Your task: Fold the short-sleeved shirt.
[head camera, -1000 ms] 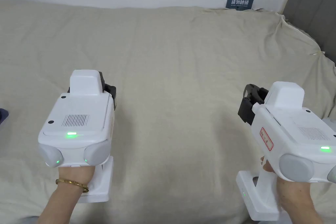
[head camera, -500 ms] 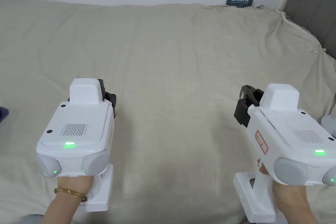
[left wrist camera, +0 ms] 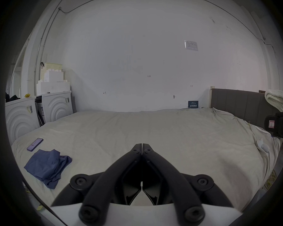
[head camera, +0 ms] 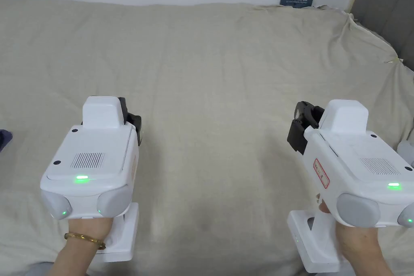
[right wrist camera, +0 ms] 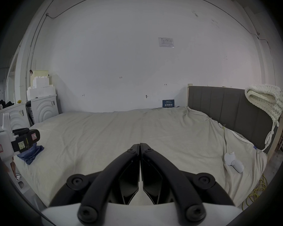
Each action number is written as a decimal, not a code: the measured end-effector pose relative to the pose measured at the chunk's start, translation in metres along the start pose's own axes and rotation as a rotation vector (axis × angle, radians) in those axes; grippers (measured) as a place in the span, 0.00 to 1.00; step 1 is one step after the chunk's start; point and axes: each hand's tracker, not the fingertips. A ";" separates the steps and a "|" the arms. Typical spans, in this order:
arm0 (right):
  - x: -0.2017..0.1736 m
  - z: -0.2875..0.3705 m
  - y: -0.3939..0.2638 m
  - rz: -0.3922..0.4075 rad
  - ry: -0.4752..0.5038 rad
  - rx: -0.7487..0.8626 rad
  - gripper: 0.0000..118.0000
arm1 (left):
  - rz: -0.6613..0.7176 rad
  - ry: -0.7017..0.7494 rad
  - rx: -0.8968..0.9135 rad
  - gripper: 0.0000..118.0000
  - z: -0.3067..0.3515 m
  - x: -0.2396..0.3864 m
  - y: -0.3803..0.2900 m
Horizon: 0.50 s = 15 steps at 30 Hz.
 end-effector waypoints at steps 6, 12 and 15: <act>-0.001 0.001 0.000 0.003 -0.001 0.001 0.00 | 0.002 -0.009 0.003 0.00 0.001 0.001 -0.001; 0.000 0.003 0.000 0.002 0.000 0.000 0.00 | -0.005 -0.011 0.005 0.00 0.002 0.003 -0.001; 0.001 0.004 0.000 0.003 0.000 0.001 0.00 | -0.001 -0.008 0.004 0.00 0.002 0.003 -0.001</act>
